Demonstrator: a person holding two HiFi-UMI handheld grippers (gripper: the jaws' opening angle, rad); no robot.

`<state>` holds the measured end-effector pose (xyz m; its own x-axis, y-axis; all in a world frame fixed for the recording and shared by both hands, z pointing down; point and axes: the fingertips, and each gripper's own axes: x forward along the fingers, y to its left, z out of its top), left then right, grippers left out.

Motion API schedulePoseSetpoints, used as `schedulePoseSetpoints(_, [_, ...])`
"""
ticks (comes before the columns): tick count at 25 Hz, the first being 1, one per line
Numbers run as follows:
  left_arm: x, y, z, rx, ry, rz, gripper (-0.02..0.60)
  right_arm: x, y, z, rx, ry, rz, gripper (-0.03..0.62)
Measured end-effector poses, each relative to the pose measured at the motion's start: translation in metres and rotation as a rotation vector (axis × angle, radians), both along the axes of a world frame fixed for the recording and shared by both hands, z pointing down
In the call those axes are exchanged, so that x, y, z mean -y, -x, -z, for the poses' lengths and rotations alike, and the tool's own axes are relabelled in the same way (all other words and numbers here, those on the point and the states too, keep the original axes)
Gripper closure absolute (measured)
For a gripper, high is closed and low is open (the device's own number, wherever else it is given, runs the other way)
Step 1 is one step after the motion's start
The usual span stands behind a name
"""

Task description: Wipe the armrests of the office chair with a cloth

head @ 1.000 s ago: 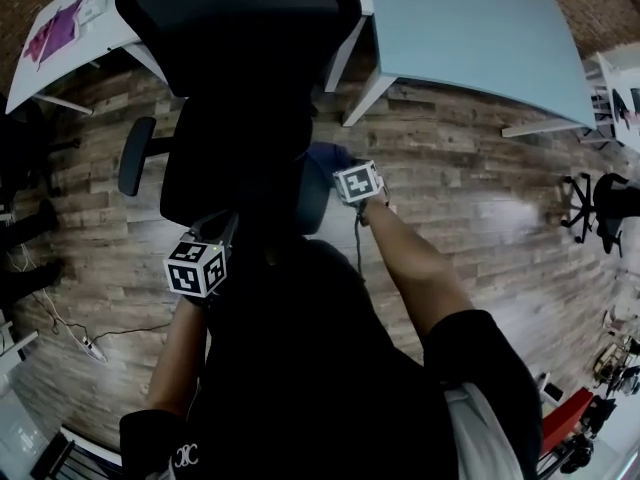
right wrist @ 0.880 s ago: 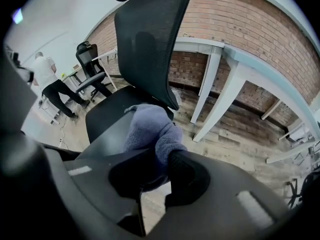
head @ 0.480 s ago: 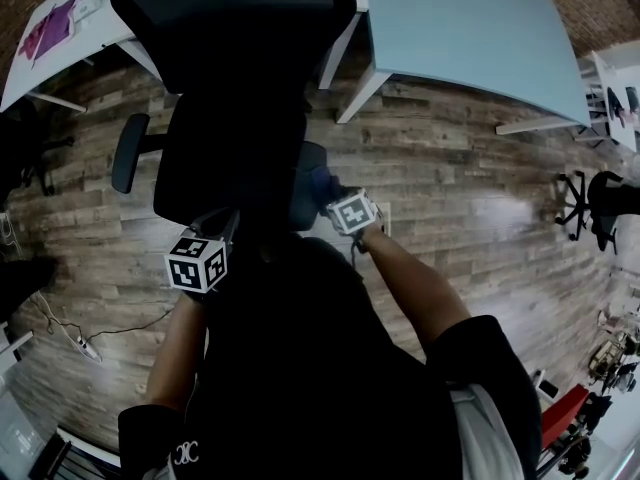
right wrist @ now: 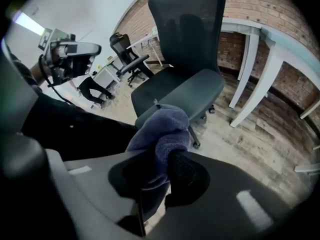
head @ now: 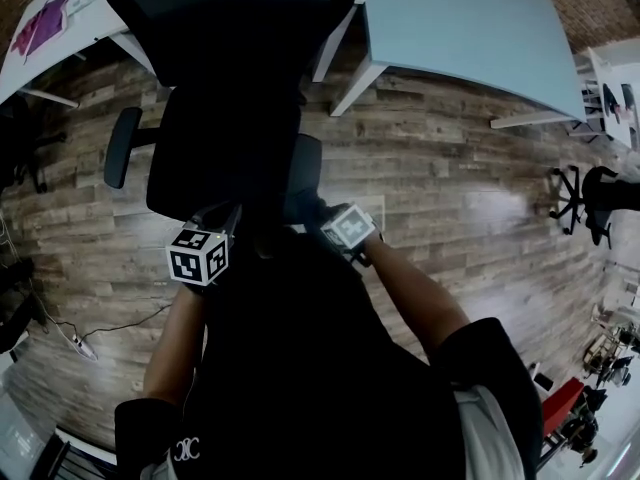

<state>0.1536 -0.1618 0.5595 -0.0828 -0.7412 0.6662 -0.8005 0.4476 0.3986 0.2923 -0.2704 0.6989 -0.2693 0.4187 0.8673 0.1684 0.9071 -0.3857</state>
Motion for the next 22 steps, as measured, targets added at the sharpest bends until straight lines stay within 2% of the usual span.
schedulePoseSetpoints(6, [0.004, -0.002, -0.002, -0.007, -0.007, 0.004, 0.575, -0.033, -0.014, 0.013, -0.019, 0.100, 0.135, 0.523])
schedulePoseSetpoints(11, [0.002, -0.006, -0.004, -0.015, -0.008, 0.022, 0.575, -0.052, -0.016, 0.023, -0.002, 0.136, 0.238, 0.524])
schedulePoseSetpoints(14, [-0.001, -0.006, -0.004, -0.017, -0.008, 0.038, 0.575, -0.052, 0.000, 0.030, 0.060, 0.121, 0.222, 0.523])
schedulePoseSetpoints(22, [-0.013, -0.003, -0.006, -0.018, 0.001, 0.080, 0.575, -0.010, 0.051, 0.021, 0.139, 0.057, 0.080, 0.523])
